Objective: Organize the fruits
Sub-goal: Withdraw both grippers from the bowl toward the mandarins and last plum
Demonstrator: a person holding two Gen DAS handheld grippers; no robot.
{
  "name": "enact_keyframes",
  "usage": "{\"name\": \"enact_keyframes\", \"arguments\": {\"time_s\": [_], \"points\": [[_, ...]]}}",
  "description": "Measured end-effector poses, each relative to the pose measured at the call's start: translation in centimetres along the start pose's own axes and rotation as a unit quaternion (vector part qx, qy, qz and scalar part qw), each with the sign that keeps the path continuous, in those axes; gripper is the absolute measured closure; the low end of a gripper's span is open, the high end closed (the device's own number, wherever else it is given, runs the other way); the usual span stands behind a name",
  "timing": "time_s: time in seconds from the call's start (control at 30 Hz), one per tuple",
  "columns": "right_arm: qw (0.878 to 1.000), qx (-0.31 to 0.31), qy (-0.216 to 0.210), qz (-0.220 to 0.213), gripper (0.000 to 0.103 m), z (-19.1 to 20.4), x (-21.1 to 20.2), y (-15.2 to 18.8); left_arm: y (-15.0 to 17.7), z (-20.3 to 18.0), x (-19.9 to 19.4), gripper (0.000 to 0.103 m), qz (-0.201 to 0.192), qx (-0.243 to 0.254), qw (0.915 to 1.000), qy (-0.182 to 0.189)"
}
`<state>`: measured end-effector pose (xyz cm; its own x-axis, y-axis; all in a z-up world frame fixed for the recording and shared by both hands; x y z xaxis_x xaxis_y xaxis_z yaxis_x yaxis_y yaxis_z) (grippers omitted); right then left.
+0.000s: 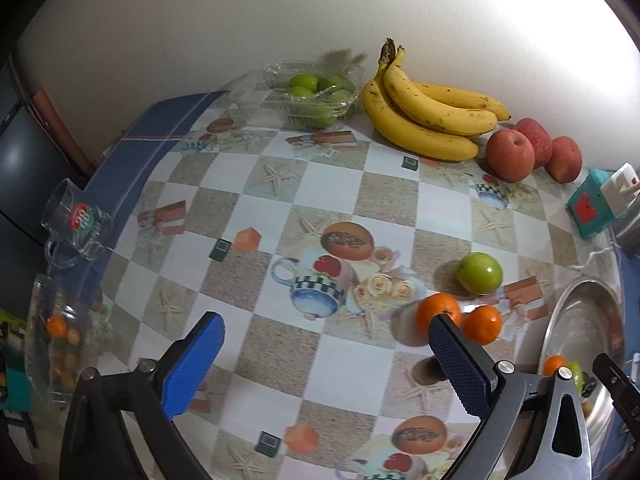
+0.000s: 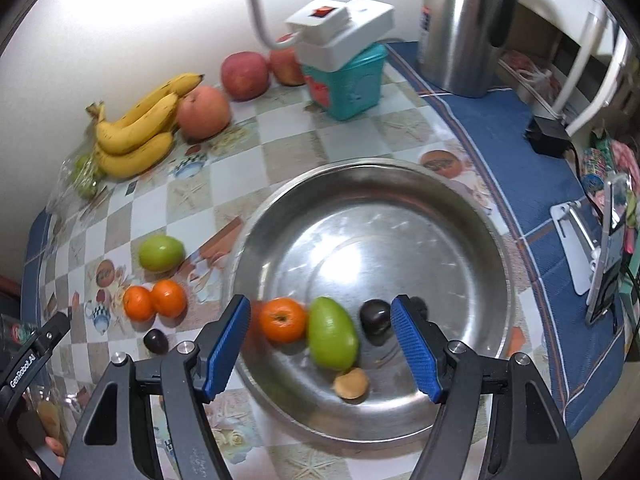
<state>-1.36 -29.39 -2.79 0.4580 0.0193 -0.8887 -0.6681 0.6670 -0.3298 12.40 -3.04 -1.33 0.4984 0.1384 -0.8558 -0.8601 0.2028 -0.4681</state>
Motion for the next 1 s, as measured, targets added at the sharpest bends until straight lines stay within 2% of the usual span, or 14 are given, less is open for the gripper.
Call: {"name": "enact_keyframes", "arguments": {"time_s": [0.13,0.67,1.0], "points": [[1.0,-0.02,-0.006,0.009,0.03,1.8,0.6,0.5,-0.2,0.8,0.1,0.0,-0.006,0.007,0.9999,-0.014],[0.992,-0.099,-0.059,0.045,0.03,10.4,2.3,3.1,-0.6,4.4,1.0,0.0,0.0,-0.02,0.9996,-0.021],[0.99,-0.112,-0.072,0.056,0.03,13.0,3.5,3.8,-0.6,5.2,1.8,0.0,0.013,-0.032,0.9994,-0.01]]}}
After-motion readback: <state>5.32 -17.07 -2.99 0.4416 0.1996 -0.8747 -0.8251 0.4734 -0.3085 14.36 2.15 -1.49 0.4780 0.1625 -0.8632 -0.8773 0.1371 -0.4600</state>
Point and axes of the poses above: each gripper's, at about its wrist camera, not at the fingertips, and x roughly the way its jaws point, z to its left, y to its underside, the point moved 6 cm from there along x, roughly the way its jaws point, and after that the axes turned 8 degrees about -y, right-handed, at the moved point
